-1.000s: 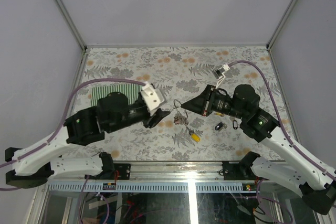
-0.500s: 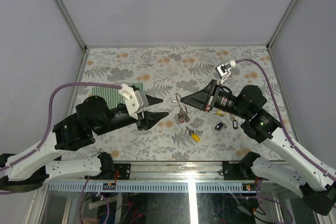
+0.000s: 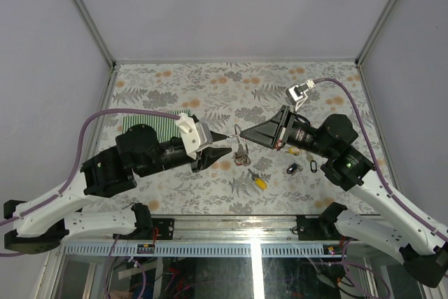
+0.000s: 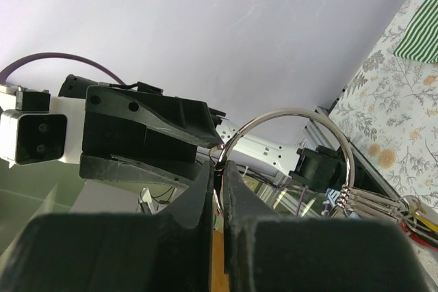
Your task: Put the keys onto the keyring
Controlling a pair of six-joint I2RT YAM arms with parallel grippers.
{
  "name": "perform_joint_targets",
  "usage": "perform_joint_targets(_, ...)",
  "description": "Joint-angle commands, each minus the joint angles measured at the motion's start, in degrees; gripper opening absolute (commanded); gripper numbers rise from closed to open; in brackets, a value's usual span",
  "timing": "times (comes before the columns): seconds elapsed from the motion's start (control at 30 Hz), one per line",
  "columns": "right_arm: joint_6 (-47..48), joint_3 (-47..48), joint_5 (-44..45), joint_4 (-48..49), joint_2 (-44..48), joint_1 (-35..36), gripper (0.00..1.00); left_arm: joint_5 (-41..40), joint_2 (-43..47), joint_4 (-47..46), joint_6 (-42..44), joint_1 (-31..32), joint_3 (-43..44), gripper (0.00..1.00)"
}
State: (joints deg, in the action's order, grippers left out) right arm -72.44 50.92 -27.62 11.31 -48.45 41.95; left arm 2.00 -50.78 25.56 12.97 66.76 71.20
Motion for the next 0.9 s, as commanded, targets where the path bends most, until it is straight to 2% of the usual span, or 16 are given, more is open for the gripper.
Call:
perform_joint_targets(0.0,-1.3,1.0,-2.4,5.1,0.7,0.5,0.0,-1.0,-0.4,-3.5,1.9,-0.1,2.0,0.33)
perform_joint_targets(0.1,-1.4,1.0,-2.8,5.0,0.8,0.5,0.0,-1.1,-0.7,-3.9,2.3,-0.1,2.2,0.31)
perform_joint_targets(0.27,-1.2,0.9,-3.0,4.7,1.2,0.5,0.0,-1.0,-1.9,-3.9,2.7,0.0,3.1,0.18)
perform_joint_targets(0.7,-1.3,1.1,-4.0,4.7,1.3,0.5,0.0,-1.6,-3.5,-3.8,3.1,-0.1,3.5,0.2)
perform_joint_targets(0.87,-1.2,1.0,-4.1,4.6,1.6,0.5,0.0,-2.2,-4.0,-3.6,3.2,-0.1,3.7,0.13)
